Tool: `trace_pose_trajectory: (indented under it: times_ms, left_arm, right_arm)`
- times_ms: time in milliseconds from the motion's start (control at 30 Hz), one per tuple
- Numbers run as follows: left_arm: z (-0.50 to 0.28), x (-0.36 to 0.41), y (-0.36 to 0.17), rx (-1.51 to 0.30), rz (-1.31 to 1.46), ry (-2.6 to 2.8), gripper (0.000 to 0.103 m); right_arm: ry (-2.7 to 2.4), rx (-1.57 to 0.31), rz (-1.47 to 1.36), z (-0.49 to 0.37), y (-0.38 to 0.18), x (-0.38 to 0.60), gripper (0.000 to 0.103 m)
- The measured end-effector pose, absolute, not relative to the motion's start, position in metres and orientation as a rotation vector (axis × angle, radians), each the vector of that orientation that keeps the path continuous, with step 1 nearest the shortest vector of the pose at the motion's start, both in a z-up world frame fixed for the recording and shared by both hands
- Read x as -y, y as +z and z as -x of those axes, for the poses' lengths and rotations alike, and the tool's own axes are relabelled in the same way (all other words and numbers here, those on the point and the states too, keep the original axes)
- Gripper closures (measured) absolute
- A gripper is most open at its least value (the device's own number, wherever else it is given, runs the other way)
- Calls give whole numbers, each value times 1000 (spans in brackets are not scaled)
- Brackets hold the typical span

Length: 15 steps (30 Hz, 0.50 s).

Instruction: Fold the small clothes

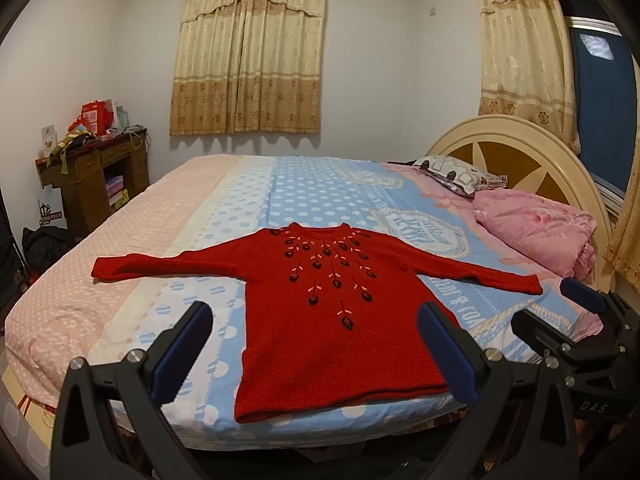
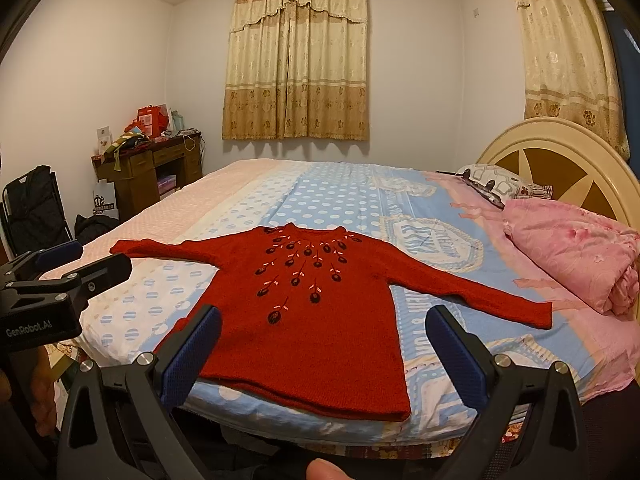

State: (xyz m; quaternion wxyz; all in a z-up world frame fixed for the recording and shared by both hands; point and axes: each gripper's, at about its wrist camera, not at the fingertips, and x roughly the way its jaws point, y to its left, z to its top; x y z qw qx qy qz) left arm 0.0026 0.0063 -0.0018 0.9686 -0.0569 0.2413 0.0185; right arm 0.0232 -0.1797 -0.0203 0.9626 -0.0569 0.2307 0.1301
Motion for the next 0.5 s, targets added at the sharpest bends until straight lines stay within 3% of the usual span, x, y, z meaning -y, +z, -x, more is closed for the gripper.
trace_pose_trajectory:
  times_ms: [500]
  left_arm:
    - [0,-5,-1,-489,109,38,0]
  right_arm:
    - [265,-481,114,-25,-24,178,1]
